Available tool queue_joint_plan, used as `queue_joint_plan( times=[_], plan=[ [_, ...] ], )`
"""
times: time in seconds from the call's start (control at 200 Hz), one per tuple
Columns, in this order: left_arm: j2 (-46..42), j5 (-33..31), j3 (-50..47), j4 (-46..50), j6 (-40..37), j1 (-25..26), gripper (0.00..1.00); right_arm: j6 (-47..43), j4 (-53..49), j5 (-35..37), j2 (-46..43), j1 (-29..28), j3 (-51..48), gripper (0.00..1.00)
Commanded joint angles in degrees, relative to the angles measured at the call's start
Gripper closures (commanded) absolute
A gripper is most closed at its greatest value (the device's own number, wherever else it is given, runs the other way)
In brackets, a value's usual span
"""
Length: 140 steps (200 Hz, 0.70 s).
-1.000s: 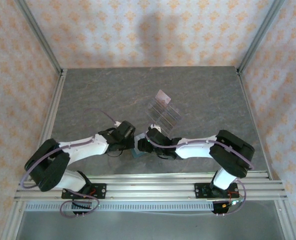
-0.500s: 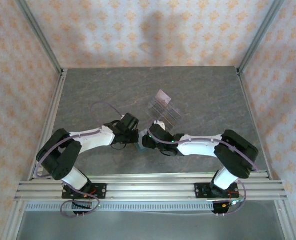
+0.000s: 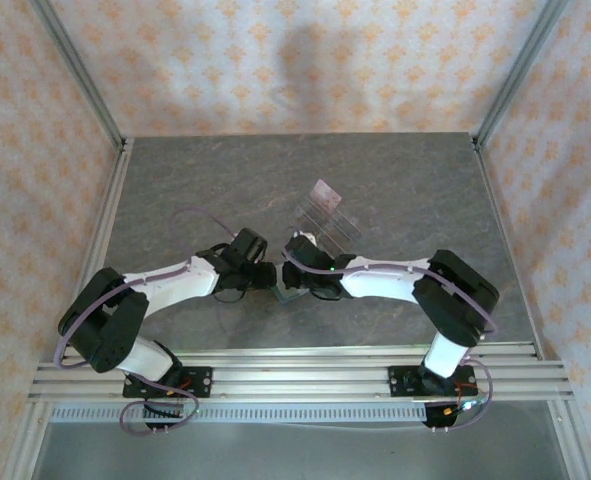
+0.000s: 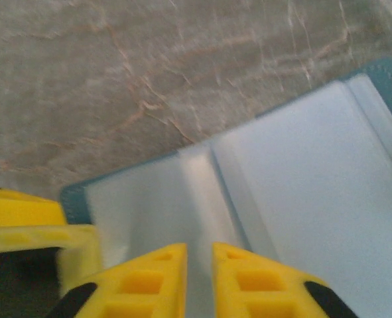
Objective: Put the credit cards into the card holder
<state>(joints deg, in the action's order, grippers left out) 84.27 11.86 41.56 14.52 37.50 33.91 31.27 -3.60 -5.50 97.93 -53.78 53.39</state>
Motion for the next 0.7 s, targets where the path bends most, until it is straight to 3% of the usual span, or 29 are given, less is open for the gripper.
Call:
queue_joint_plan(
  times=[0.0,0.35,0.696],
  plan=[
    [-2.73,1.34,-0.73,1.97,1.32,-1.16,0.47,-0.42,-1.92,-0.40,1.20,0.29,0.25,0.86],
    [-3.17,8.68,-0.46,0.93,0.82,-4.24,0.38,4.65,2.89,-6.46,6.11,0.36,0.45,0.87],
    [3.47,8.45,2.93,1.55,0.08,-4.20,0.50,16.82,17.39,-5.08,8.89,0.13,-4.15,0.87]
  ],
)
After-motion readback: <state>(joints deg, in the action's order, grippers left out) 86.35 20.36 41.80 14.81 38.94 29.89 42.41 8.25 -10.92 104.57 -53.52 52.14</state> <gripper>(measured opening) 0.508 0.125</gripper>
